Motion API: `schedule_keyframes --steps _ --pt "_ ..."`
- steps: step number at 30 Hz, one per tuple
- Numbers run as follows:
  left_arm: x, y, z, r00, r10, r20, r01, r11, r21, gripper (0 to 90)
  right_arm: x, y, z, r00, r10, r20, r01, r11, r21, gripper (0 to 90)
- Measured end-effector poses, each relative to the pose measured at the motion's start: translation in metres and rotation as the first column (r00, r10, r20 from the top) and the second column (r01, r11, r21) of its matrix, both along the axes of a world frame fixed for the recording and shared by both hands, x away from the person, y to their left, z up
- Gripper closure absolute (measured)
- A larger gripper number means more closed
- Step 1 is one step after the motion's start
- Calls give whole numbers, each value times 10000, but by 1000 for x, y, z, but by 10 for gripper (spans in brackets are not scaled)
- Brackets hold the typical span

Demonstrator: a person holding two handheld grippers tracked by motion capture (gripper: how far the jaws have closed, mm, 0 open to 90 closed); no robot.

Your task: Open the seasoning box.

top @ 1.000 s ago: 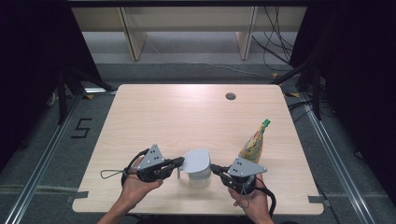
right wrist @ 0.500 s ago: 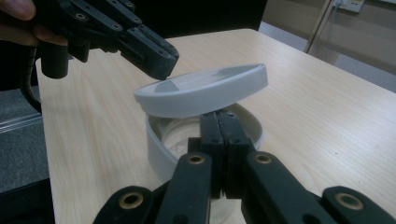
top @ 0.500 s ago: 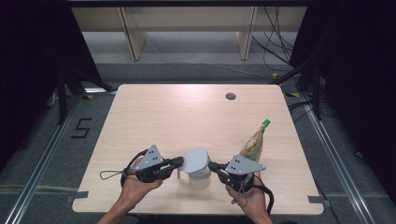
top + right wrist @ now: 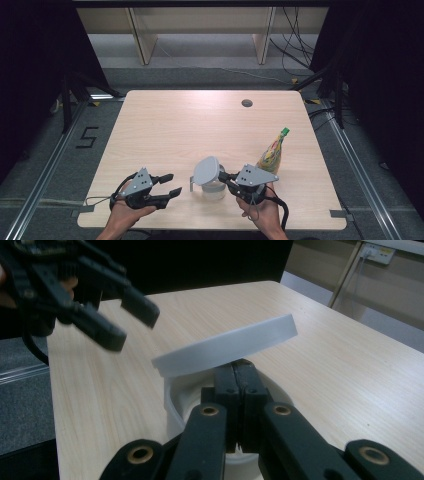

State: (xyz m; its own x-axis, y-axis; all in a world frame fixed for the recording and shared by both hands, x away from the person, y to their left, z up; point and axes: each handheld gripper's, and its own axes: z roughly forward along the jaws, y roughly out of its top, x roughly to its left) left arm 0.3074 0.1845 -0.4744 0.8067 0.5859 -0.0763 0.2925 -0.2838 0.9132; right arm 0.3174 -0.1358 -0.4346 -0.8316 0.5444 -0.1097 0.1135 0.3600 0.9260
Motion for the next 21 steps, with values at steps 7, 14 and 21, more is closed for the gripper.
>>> schedule_keyframes --steps 7,14,21 --pt "-4 -6 -11 9996 -278 25 275 9972 699 395 -1 12 6 9994 213 279 -209 9996 -168 900" --pt "-5 -8 -20 9990 112 -437 -77 9967 807 380 -3 20 8 9991 313 283 -307 9993 -215 900" --pt "-9 -8 -24 9967 337 -734 -283 9970 721 370 -1 27 12 9964 426 731 -401 9986 -341 900"
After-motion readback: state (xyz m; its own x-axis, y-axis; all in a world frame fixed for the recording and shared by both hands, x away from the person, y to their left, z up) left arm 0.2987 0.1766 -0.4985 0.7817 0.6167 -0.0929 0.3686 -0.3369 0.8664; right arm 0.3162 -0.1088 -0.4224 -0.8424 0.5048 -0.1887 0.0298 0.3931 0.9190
